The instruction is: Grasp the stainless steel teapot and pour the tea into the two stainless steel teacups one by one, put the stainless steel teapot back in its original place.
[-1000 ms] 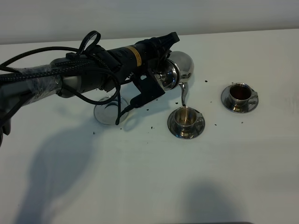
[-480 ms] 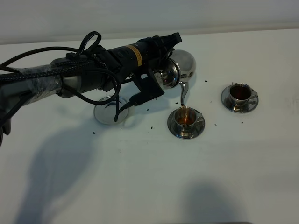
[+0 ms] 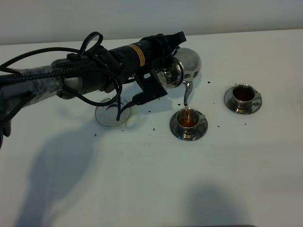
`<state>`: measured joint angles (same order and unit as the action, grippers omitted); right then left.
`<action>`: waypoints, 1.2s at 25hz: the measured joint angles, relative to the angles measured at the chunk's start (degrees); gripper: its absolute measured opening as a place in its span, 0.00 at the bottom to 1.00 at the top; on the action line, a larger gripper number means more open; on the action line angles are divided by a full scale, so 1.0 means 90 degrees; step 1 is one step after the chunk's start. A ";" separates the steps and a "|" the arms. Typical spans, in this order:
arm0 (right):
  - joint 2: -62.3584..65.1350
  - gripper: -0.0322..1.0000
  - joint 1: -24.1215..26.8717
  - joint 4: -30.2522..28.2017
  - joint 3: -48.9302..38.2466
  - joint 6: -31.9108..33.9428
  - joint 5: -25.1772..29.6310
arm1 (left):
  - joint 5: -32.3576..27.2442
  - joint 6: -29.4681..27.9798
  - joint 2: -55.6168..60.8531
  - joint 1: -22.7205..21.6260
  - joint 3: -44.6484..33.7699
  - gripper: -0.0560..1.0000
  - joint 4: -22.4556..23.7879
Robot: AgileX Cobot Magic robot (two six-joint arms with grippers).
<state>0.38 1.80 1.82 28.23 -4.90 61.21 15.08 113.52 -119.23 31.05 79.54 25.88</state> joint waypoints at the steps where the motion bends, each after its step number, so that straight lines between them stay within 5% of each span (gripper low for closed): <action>1: 0.0000 0.33 0.0000 0.0000 0.0000 0.0000 0.0000 | 0.0015 0.0000 0.0000 0.0000 0.0000 0.26 0.0007; 30: 0.0000 0.33 0.0000 0.0000 0.0000 0.0000 0.0000 | 0.0341 0.0003 0.0000 0.0000 0.0000 0.26 0.0340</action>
<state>0.38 1.80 1.82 28.23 -4.90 61.21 18.16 113.54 -119.23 31.05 79.54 28.94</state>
